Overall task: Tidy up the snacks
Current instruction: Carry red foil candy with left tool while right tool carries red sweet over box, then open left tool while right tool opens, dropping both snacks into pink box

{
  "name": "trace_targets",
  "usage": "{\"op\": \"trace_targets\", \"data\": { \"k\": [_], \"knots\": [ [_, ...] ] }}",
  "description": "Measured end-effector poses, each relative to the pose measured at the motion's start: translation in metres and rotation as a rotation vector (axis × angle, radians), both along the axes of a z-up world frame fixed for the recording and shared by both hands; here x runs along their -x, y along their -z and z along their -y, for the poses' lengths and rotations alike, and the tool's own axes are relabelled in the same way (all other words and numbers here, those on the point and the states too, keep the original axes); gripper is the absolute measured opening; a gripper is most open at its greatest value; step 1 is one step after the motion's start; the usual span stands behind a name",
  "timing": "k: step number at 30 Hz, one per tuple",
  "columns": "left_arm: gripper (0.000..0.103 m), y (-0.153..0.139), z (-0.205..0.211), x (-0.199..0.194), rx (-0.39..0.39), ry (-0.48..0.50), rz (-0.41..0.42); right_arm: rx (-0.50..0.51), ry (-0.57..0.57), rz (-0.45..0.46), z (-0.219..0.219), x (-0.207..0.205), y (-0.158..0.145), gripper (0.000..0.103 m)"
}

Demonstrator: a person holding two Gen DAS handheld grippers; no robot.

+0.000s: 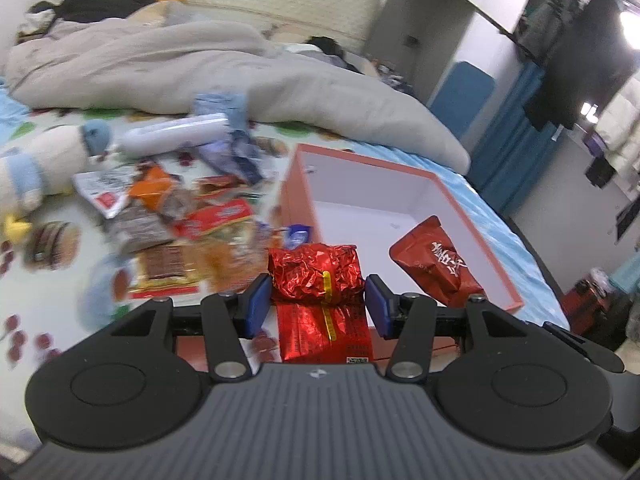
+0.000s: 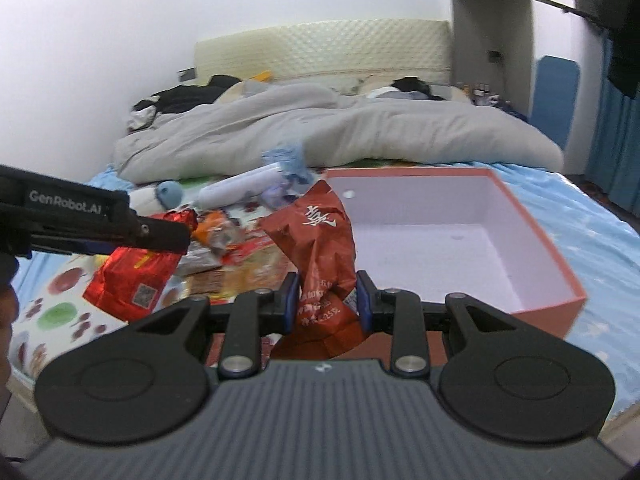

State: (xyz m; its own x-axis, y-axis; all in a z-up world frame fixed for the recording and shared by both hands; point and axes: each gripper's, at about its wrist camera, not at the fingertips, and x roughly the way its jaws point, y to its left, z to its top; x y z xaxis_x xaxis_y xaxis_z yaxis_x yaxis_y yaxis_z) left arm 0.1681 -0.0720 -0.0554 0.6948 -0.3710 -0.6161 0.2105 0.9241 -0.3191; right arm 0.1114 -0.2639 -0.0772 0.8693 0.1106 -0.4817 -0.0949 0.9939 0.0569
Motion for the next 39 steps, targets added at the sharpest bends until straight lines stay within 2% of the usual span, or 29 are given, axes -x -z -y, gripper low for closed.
{"op": "trace_targets", "data": {
  "k": [2,6,10,15,21,25,31,35,37,39],
  "knots": [
    [0.057,0.002,0.014,-0.010,-0.021,0.018,0.009,-0.007,0.024,-0.002,0.012,-0.003,0.000,0.033],
    [0.057,0.002,0.035,-0.028,0.002,0.073,0.012,0.010,0.073,0.000,0.036,-0.013,0.001,0.033],
    [0.057,0.000,0.067,-0.050,-0.025,0.115,0.038,0.007,0.117,-0.001,0.063,-0.028,0.000,0.033],
    [0.057,-0.006,0.107,-0.085,-0.029,0.192,0.033,-0.046,0.143,-0.042,0.093,-0.060,0.001,0.033],
    [0.057,0.005,0.148,-0.126,-0.070,0.245,-0.030,-0.024,0.169,-0.104,0.109,-0.093,0.015,0.033],
    [0.057,0.017,0.158,-0.151,-0.062,0.262,-0.110,-0.027,0.159,-0.173,0.114,-0.108,0.032,0.033],
    [0.057,0.033,0.155,-0.175,-0.085,0.239,-0.168,-0.031,0.135,-0.245,0.116,-0.118,0.052,0.033],
    [0.057,0.035,0.158,-0.171,-0.153,0.250,-0.141,-0.040,0.125,-0.263,0.117,-0.119,0.058,0.034],
    [0.058,0.035,0.158,-0.173,-0.158,0.251,-0.145,-0.055,0.136,-0.263,0.120,-0.119,0.059,0.034],
    [0.066,0.033,0.156,-0.175,-0.160,0.244,-0.159,-0.080,0.141,-0.262,0.124,-0.120,0.058,0.037]
  ]
}}
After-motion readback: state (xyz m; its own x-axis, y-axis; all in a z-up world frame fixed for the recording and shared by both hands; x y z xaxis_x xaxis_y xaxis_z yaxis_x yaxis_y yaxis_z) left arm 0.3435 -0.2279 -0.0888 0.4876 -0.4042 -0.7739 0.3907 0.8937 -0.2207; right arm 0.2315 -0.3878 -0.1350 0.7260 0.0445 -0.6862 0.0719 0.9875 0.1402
